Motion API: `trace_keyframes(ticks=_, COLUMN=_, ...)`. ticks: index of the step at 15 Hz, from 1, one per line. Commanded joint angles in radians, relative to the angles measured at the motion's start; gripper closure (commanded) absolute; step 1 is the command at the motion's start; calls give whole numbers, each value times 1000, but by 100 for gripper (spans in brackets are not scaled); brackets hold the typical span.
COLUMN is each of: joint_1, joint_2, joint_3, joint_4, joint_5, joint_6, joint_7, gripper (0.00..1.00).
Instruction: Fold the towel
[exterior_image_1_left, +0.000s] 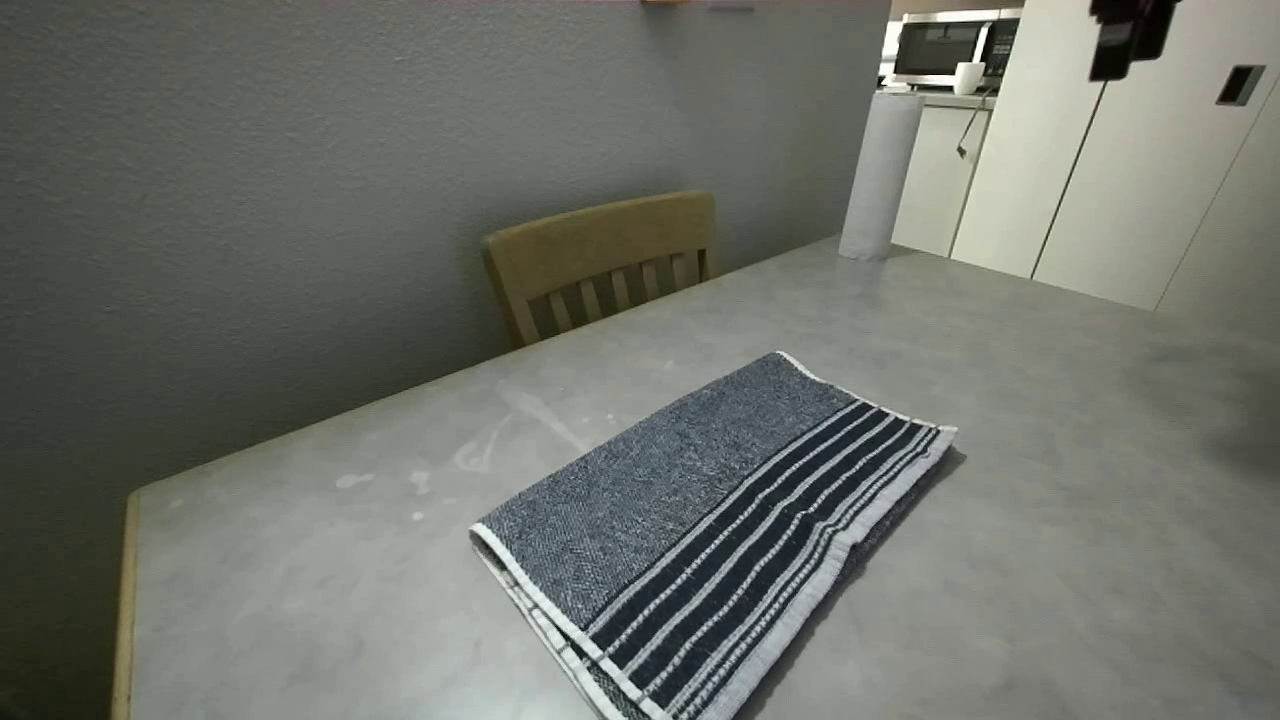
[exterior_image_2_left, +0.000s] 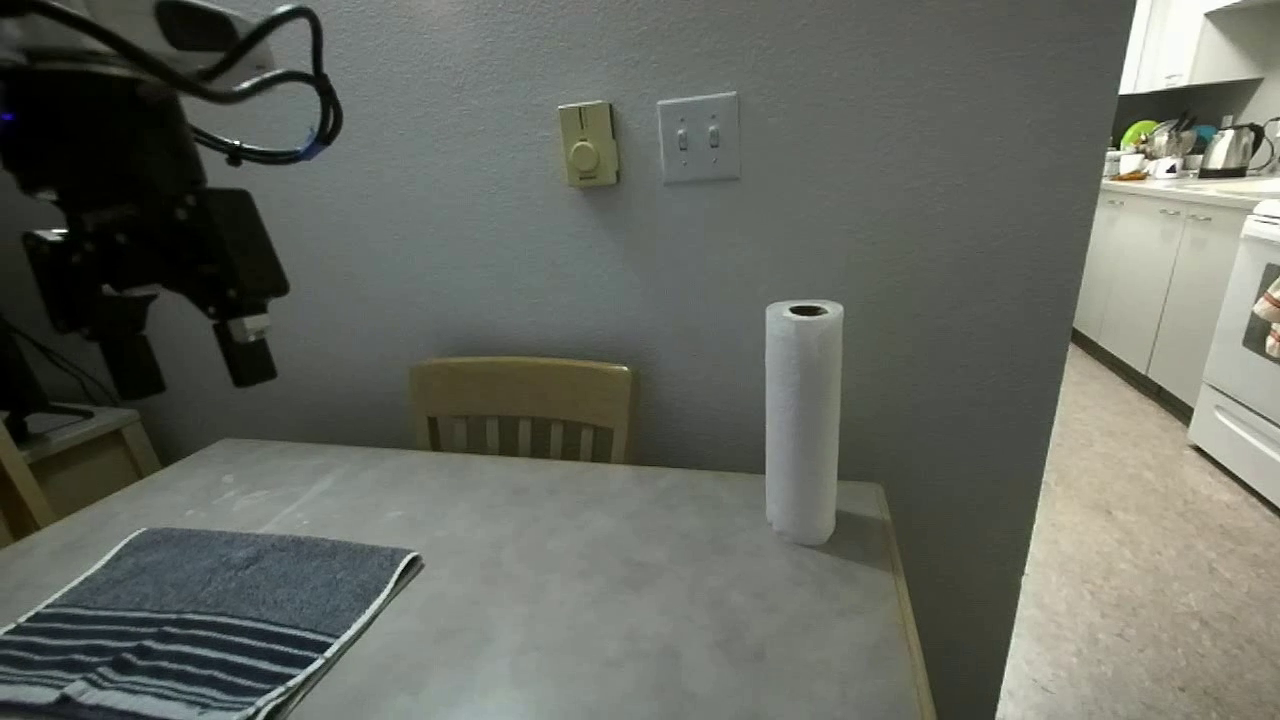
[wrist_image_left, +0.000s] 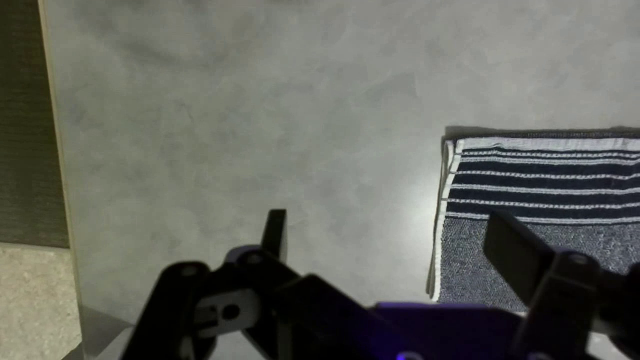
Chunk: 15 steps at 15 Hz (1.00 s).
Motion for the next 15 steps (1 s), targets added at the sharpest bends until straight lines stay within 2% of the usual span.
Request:
trace_keyframes(ticks=1, joint_1=-3, joint_2=34, joint_3=16, joint_4=26, joint_5=0, joint_6=-2, joint_7=-13, gripper=0)
trace_keyframes(ticks=7, joint_1=2, joint_2=111, joint_3=27, joint_4=95, joint_5=1, joint_6=-13, joint_7=-29, gripper=0)
trace_keyframes(ticks=15, joint_1=65, joint_2=272, joint_3=98, joint_4=261, joint_5=-19, joint_6=-100, joint_7=8, gripper=0)
